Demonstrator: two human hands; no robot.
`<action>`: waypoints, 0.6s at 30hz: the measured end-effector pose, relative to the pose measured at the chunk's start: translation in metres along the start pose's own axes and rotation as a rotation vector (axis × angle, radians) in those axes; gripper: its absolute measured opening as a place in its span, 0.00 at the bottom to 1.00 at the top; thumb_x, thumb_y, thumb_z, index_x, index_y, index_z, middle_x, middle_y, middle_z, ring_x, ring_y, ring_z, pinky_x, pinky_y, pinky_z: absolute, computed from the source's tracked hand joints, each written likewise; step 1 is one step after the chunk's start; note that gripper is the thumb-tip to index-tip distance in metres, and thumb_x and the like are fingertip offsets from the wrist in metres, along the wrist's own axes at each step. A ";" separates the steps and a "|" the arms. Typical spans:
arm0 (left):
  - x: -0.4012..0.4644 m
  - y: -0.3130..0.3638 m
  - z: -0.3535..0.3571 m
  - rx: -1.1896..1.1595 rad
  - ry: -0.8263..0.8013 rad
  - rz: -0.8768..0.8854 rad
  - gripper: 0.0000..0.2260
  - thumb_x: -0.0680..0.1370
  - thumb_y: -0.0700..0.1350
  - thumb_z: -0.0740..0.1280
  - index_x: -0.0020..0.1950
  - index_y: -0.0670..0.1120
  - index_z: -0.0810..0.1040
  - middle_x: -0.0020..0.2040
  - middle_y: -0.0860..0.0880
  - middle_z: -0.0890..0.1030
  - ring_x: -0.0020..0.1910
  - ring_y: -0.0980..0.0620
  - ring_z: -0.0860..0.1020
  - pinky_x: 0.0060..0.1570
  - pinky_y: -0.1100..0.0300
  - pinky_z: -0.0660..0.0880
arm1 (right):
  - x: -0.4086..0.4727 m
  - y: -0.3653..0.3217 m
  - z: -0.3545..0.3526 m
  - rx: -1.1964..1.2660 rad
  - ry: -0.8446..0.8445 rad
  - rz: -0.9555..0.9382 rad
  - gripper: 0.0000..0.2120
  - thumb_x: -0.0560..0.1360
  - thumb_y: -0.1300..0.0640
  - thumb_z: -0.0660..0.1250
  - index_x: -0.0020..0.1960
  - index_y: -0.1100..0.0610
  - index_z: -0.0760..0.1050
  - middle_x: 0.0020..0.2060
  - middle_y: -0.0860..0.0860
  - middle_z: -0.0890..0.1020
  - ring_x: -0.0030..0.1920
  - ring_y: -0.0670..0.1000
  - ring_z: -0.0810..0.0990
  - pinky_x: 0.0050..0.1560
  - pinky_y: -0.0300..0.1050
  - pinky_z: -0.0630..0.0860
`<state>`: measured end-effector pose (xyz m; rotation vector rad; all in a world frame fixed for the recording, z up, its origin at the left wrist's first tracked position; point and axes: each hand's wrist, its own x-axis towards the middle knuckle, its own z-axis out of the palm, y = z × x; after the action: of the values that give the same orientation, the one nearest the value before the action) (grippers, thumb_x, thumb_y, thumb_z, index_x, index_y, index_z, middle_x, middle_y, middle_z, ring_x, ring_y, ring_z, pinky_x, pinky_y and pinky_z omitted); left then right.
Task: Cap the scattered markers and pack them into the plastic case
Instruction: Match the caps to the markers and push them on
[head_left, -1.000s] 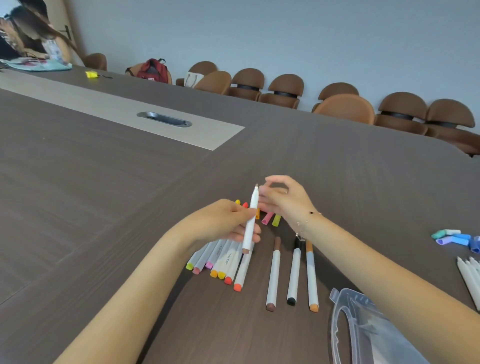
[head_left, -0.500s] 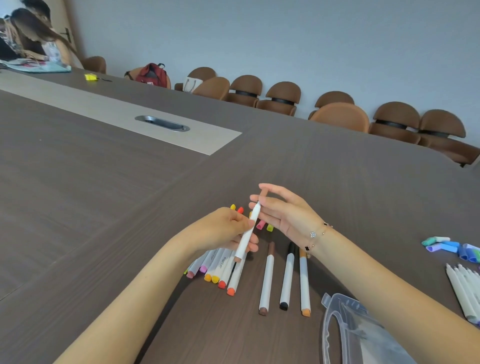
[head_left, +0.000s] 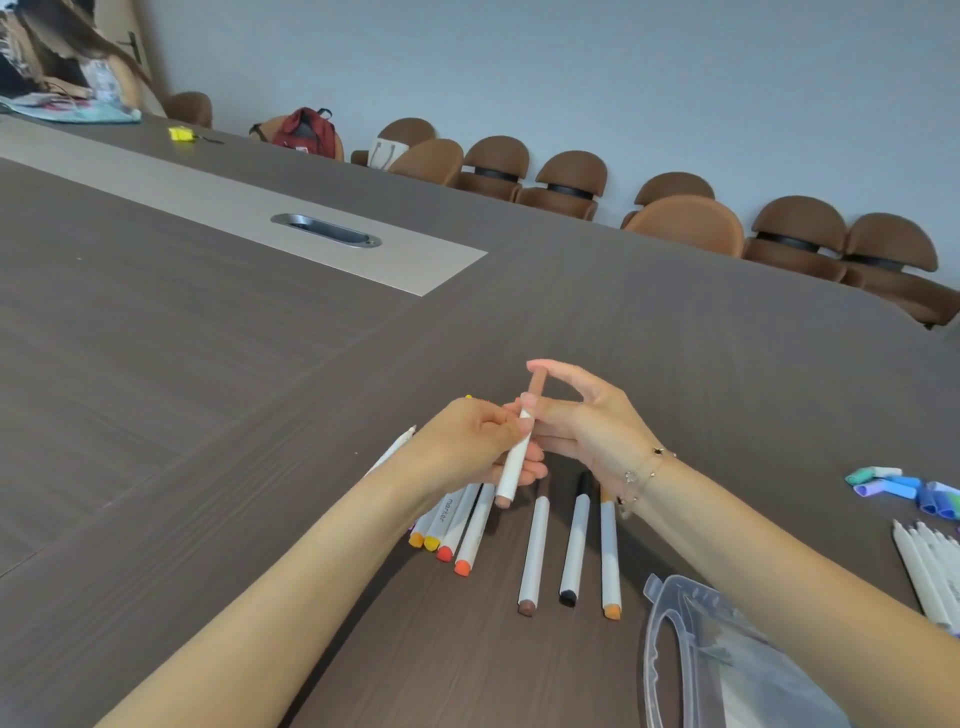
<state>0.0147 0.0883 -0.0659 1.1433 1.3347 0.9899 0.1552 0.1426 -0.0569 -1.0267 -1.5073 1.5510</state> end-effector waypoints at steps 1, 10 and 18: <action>0.000 0.001 -0.001 0.092 0.024 0.029 0.13 0.81 0.47 0.60 0.49 0.41 0.80 0.43 0.44 0.84 0.43 0.49 0.84 0.51 0.56 0.80 | -0.001 -0.003 -0.005 -0.019 0.009 0.019 0.18 0.73 0.61 0.71 0.62 0.54 0.74 0.46 0.59 0.85 0.46 0.56 0.85 0.43 0.41 0.81; -0.001 -0.009 0.000 1.006 0.199 -0.007 0.14 0.75 0.54 0.68 0.49 0.43 0.80 0.45 0.48 0.80 0.41 0.54 0.73 0.42 0.63 0.72 | -0.014 0.023 -0.007 -0.675 -0.031 -0.054 0.12 0.70 0.53 0.74 0.51 0.54 0.76 0.36 0.46 0.83 0.43 0.39 0.78 0.53 0.36 0.72; 0.000 -0.020 0.021 1.165 0.253 0.012 0.13 0.80 0.51 0.62 0.52 0.42 0.77 0.45 0.48 0.73 0.49 0.48 0.79 0.45 0.60 0.73 | 0.014 0.035 -0.029 -1.102 0.068 -0.171 0.13 0.75 0.46 0.65 0.57 0.49 0.77 0.43 0.42 0.74 0.51 0.45 0.74 0.52 0.40 0.73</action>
<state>0.0340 0.0832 -0.0868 1.8912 2.2109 0.2837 0.1764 0.1653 -0.0923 -1.4251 -2.3677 0.4622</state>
